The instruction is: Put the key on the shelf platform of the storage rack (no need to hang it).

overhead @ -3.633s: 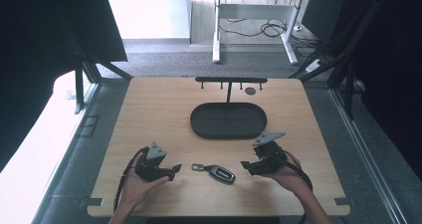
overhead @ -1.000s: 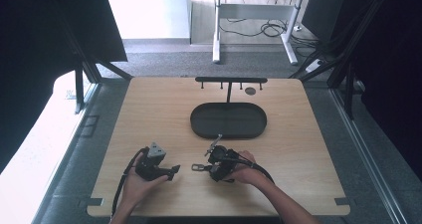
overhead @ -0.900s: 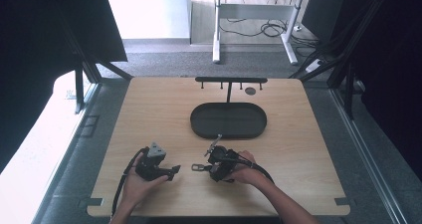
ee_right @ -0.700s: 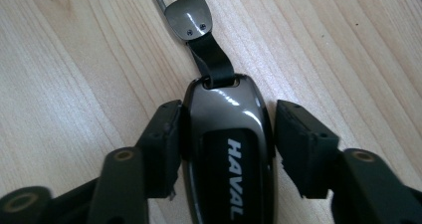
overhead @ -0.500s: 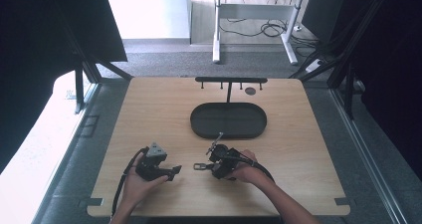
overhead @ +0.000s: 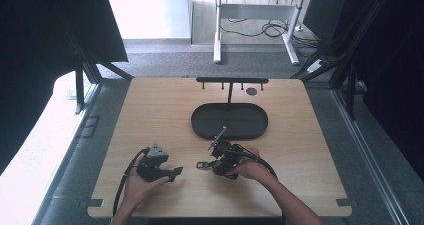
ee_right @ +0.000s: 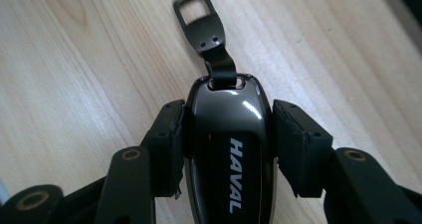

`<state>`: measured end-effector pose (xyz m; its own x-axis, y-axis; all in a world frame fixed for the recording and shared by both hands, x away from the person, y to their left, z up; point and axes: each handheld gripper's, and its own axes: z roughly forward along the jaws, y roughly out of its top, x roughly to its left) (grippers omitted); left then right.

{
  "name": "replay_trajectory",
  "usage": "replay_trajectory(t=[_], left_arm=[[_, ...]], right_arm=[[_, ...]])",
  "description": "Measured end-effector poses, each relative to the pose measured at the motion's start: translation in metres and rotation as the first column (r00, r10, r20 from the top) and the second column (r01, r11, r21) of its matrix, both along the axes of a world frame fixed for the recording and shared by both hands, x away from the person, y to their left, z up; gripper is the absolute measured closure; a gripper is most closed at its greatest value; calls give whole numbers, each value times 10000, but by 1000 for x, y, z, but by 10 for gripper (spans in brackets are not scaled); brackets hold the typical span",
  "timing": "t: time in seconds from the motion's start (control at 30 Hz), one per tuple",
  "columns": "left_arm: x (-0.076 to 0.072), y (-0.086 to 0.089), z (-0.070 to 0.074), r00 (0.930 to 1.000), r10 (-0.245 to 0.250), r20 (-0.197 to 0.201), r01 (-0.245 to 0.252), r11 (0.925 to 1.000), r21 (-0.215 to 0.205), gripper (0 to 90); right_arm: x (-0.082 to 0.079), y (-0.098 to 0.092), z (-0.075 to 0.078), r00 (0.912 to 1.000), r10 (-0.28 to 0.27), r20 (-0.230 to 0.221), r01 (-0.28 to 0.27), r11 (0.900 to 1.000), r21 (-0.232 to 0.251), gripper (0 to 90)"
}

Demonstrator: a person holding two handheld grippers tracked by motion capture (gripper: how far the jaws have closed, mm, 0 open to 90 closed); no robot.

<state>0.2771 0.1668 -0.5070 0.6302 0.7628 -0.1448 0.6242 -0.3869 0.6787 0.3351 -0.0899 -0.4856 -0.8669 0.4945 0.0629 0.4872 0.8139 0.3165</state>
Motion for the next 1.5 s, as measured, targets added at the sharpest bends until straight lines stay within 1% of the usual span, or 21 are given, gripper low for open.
replay_trajectory(t=[0.07,0.13,0.2,0.3,0.37,0.4,0.57,0.63,0.73,0.97,1.13,1.3,1.5], left_arm=[[0,0,0,10000,8,18,-8,10000,-22,273],[0,1,1,10000,37,19,-36,10000,-22,273],[0,1,0,10000,77,20,-77,10000,25,274],[2,2,-2,10000,97,-5,-97,9999,71,274],[1,2,-1,9999,122,-8,-122,9999,68,275],[1,2,-1,9999,122,-8,-122,9999,68,275],[1,2,-1,9999,148,23,-148,9999,72,275],[2,2,-3,9997,225,12,-225,9997,34,276],[3,3,-5,9997,232,-65,-232,9997,103,276],[2,3,-4,9997,244,-29,-244,9997,96,276],[4,4,-6,9998,182,-42,-181,9996,230,276],[4,5,-5,9996,267,-34,-266,9995,197,276],[4,6,-5,9996,286,-77,-284,9994,206,276]], right_arm=[[1,-1,2,10000,-10,-7,10,10000,69,500],[1,-3,7,10000,-67,26,66,9996,268,501],[1,-4,11,10000,-75,61,73,9994,342,501],[0,-5,18,9995,-41,328,34,9998,211,501],[-1,-5,26,9989,-44,465,30,9995,311,501],[-1,-5,26,9989,-44,465,30,9995,311,501],[-4,-4,38,9976,114,683,-141,9991,396,501],[-5,-4,42,9971,143,751,-169,9993,341,501],[-6,-5,50,9957,142,920,-167,9995,270,501],[-4,-8,58,9943,101,1065,-141,9992,369,501],[-3,-8,63,9920,185,1251,-221,9994,269,501],[0,-7,72,9909,161,1333,-210,9991,359,502],[4,-7,77,9907,164,1349,-221,9989,405,501]])
